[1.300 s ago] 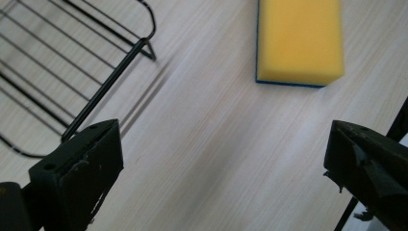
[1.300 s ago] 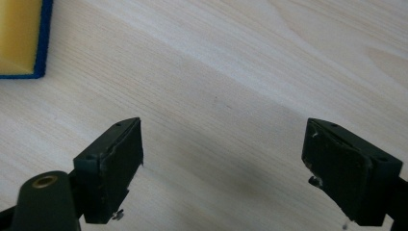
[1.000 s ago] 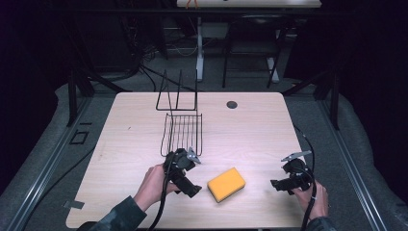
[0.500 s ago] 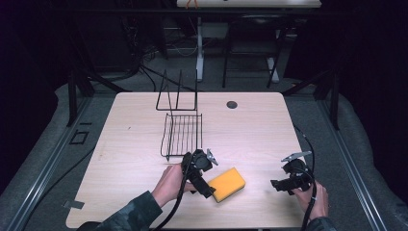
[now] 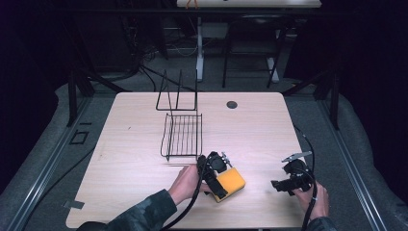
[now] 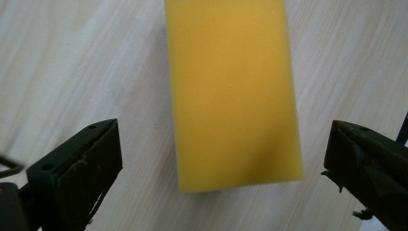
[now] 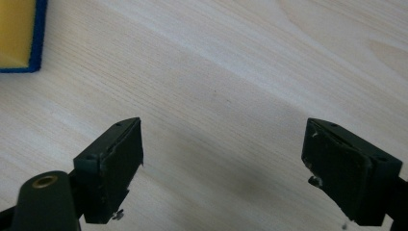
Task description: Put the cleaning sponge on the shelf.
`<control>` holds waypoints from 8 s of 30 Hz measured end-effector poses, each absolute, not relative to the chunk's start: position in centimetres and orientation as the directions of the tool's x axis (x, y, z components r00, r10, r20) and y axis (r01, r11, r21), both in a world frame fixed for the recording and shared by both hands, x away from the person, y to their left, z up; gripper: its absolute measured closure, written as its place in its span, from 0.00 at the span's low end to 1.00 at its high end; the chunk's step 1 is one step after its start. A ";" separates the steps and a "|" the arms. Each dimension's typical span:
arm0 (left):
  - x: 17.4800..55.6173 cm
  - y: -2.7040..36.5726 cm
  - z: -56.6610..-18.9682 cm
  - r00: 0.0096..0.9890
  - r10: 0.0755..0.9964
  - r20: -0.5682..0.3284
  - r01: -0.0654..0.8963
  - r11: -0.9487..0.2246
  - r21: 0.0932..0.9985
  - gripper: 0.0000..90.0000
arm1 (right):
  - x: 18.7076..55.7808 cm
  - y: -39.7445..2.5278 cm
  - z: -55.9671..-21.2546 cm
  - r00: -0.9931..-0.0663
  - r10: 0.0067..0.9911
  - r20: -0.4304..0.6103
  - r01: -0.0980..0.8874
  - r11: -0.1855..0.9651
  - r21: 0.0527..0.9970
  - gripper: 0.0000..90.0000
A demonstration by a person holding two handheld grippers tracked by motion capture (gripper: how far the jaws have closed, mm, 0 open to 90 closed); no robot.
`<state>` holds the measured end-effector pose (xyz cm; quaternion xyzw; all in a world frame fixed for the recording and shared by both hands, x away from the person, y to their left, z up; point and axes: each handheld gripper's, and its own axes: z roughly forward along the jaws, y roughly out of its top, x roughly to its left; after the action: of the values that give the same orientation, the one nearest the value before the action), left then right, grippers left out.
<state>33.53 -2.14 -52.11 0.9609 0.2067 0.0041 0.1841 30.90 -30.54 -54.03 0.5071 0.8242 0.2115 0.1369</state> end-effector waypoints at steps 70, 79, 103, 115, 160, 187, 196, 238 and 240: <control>31.8 0.3 -50.2 0.920 0.392 0.008 0.351 -0.833 0.427 0.25 | 30.9 -30.4 -54.3 -0.464 0.886 -0.004 0.782 0.411 0.468 0.16; 32.1 1.1 -49.6 0.919 0.394 0.009 0.351 -0.827 0.439 0.25 | 30.8 -30.5 -54.2 -0.461 0.887 -0.004 0.785 0.411 0.463 0.16; 32.8 4.6 -47.2 0.891 0.450 0.057 0.372 -0.798 0.474 0.25 | 31.1 -30.2 -54.6 -0.478 0.878 0.010 0.786 0.423 0.452 0.16; 33.6 6.8 -46.4 0.857 0.511 0.065 0.413 -0.757 0.507 0.25 | 31.2 -30.1 -54.6 -0.481 0.877 0.009 0.787 0.427 0.445 0.16; 36.9 13.0 -46.6 0.726 0.682 0.088 0.540 -0.644 0.543 0.25 | 31.3 -30.1 -54.8 -0.485 0.875 0.010 0.790 0.433 0.434 0.16; 40.3 15.1 -48.1 0.662 0.748 0.048 0.607 -0.572 0.551 0.25 | 31.3 -30.0 -54.9 -0.486 0.874 0.012 0.792 0.434 0.430 0.16; 41.6 15.0 -48.7 0.658 0.752 0.040 0.616 -0.568 0.546 0.25 | 31.3 -29.9 -55.0 -0.486 0.874 0.012 0.791 0.434 0.432 0.16; 45.9 13.4 -51.8 0.772 0.635 0.018 0.546 -0.677 0.494 0.24 | 31.3 -30.0 -55.1 -0.507 0.862 0.021 0.786 0.452 0.422 0.16; 45.8 13.4 -51.7 0.770 0.638 0.021 0.547 -0.677 0.493 0.21 | 31.3 -30.0 -55.1 -0.508 0.861 0.022 0.786 0.453 0.422 0.16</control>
<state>45.82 13.37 -51.74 0.9106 0.3252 0.0960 0.2362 31.33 -30.02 -55.06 0.4861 0.8467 0.1928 0.0978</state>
